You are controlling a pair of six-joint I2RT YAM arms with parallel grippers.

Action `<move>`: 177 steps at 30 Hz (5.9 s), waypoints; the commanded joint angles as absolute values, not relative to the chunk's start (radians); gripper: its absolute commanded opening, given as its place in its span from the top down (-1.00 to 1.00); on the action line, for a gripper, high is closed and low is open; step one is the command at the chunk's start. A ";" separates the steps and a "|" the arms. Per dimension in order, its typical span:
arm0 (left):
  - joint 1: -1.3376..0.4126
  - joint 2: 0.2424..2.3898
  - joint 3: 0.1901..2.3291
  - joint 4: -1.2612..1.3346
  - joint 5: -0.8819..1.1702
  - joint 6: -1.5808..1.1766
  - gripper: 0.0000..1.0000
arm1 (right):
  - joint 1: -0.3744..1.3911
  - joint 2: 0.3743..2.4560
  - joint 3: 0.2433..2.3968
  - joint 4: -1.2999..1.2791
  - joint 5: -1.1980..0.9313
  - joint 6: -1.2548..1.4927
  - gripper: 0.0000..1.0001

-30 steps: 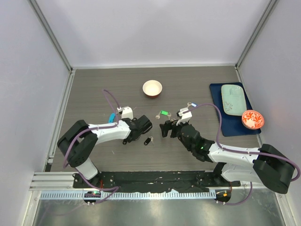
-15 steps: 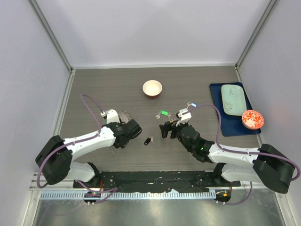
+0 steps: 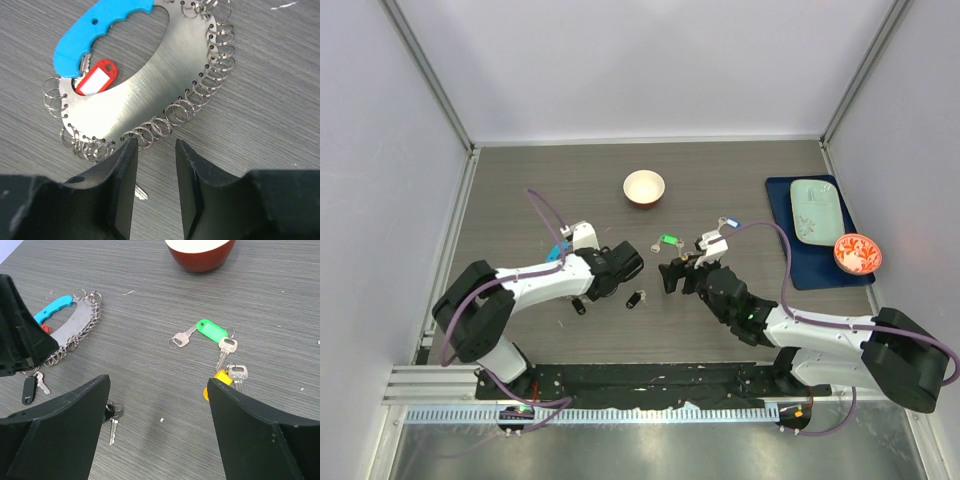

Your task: Put the keys on the keyring

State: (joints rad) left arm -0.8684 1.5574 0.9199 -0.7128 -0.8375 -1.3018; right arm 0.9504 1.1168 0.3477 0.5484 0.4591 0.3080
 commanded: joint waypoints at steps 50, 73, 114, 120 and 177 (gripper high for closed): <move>-0.775 1.353 0.792 -0.540 -0.793 -1.247 0.27 | 0.992 1.089 0.341 0.652 0.415 0.227 -0.64; -0.765 1.011 0.956 -0.840 -0.825 -0.955 -0.51 | 1.005 1.389 0.626 0.474 0.035 0.103 -0.39; -0.460 0.680 0.738 -0.566 -0.448 -0.379 -0.85 | 0.865 2.091 1.063 0.683 -0.271 0.508 0.28; -0.446 0.689 0.738 -0.565 -0.437 -0.379 -0.85 | 0.859 2.112 1.080 0.689 -0.330 0.534 0.33; -0.371 0.696 0.729 -0.541 -0.305 -0.380 -0.85 | 0.925 2.118 1.180 0.670 -0.255 0.433 0.40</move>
State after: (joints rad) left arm -0.3809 0.7044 0.7334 -0.5808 -0.3233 -0.3855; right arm 0.9211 2.1414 1.1450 0.6361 -0.2459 0.4286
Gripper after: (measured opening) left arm 0.925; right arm 0.300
